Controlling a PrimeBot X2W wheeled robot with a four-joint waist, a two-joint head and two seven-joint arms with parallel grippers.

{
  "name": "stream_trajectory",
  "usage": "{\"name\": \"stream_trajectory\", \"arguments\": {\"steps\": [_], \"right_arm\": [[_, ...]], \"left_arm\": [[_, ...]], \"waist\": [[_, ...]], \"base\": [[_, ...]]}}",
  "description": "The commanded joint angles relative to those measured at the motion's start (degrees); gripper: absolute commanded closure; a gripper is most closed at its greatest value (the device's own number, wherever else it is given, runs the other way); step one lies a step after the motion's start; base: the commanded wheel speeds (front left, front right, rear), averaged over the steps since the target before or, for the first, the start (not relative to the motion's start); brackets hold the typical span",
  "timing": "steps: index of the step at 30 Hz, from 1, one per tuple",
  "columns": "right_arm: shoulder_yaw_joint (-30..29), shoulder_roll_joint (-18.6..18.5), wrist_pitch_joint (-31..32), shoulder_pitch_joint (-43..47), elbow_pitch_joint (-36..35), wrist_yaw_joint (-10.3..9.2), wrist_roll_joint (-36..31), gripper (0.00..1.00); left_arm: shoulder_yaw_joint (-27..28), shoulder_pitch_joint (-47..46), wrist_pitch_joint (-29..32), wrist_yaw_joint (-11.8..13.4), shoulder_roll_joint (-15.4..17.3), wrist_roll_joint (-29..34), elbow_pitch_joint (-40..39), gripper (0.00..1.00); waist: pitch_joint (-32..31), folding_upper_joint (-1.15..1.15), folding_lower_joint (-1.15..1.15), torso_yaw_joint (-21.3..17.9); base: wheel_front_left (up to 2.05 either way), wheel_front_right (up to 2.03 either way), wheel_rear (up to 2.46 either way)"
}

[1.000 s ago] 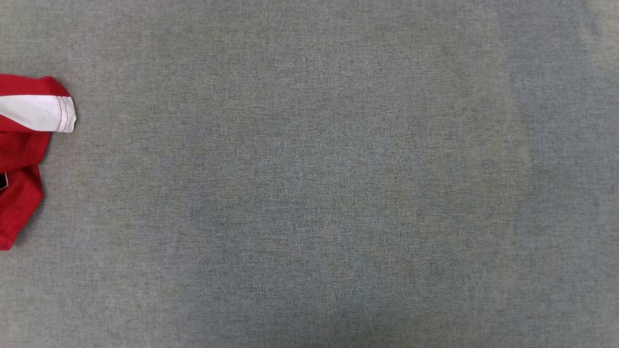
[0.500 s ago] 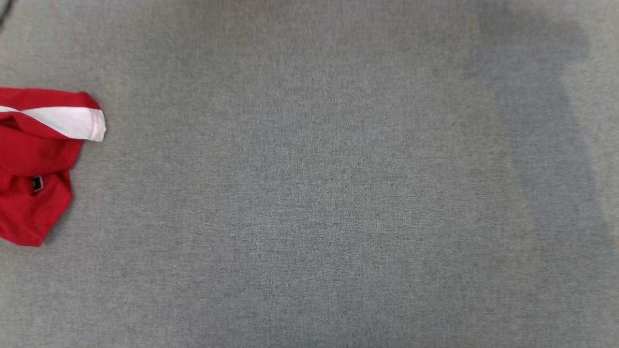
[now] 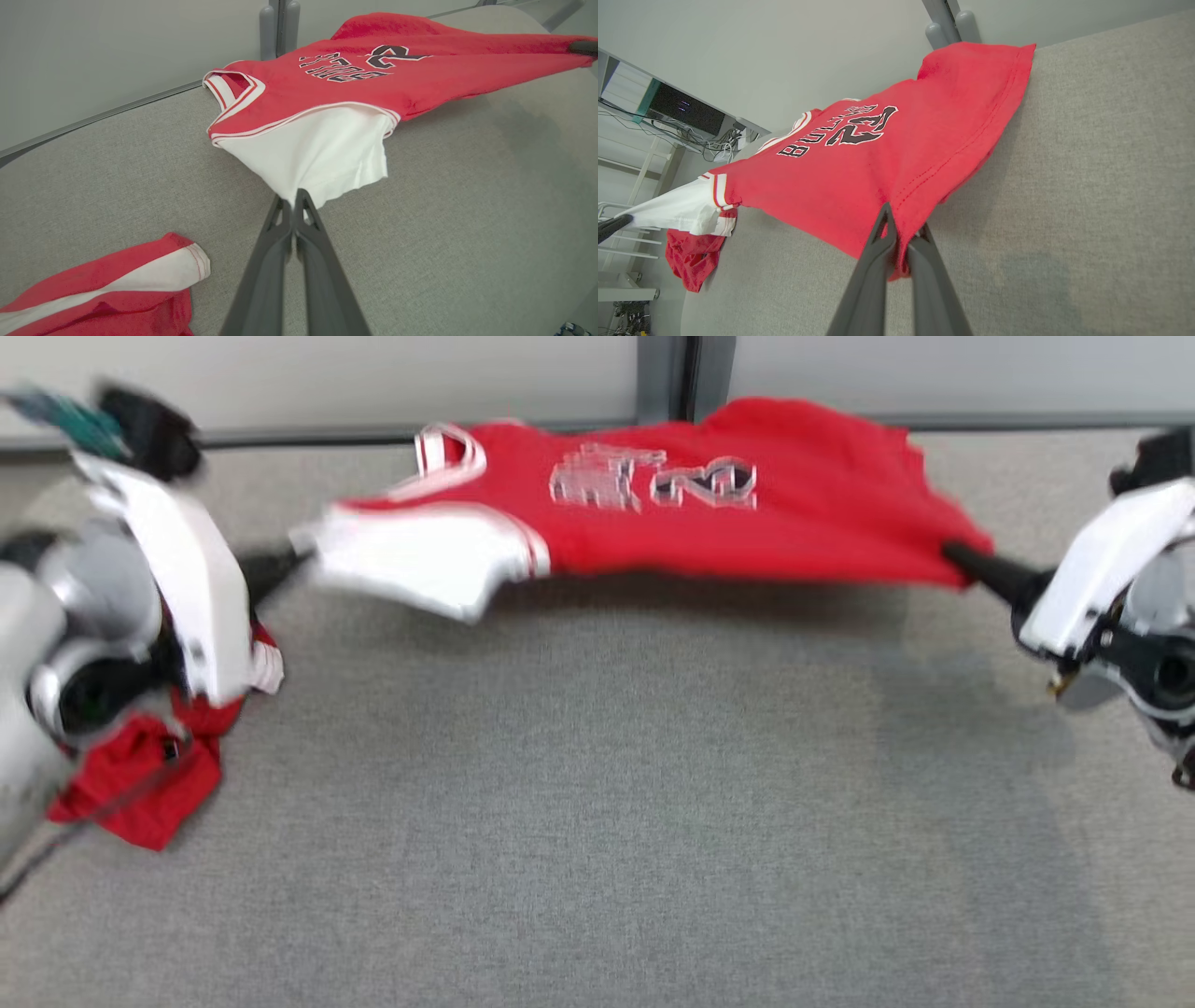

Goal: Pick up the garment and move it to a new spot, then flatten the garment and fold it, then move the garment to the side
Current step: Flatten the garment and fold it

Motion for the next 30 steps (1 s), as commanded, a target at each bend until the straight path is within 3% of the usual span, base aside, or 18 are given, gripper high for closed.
{"name": "stream_trajectory", "arguments": {"steps": [1,7,11,17,25,30], "right_arm": [[0.8,-0.9,1.2,2.3,-0.2,0.09,0.8,1.00],[3.9,-4.3,5.9,8.4,-2.9,0.09,1.6,1.00],[5.0,-8.1,9.3,12.3,-6.9,0.10,3.2,1.00],[7.1,-16.6,12.7,19.6,-15.6,0.09,3.6,1.00],[7.2,-25.6,11.3,28.0,-26.0,0.09,4.7,1.00],[6.3,-27.5,11.0,28.0,-28.5,0.09,4.0,1.00]], "left_arm": [[-1.5,3.1,1.9,0.0,1.8,-1.5,-3.1,1.00],[-6.1,11.6,9.9,1.4,10.1,-5.8,-18.8,1.00],[-7.8,15.7,12.6,4.9,15.2,-8.2,-29.9,1.00],[-9.5,20.8,14.2,9.8,20.5,-11.1,-43.0,1.00],[-10.9,25.1,16.0,13.9,24.8,-11.7,-51.7,1.00],[-9.4,22.7,16.8,14.5,25.0,-12.6,-51.8,1.00]], "waist": [[-5.3,0.00,0.00,-0.6],[-10.0,0.00,0.00,-1.0],[-11.3,0.00,0.00,-0.7],[-12.2,0.00,0.00,-0.1],[-11.5,0.00,0.00,-0.1],[-10.1,0.00,0.00,-0.7]], "base": [[0.00,0.00,0.00],[0.00,0.00,0.00],[0.00,0.00,0.00],[0.00,0.00,0.00],[0.00,0.00,0.00],[0.00,0.00,0.00]]}}
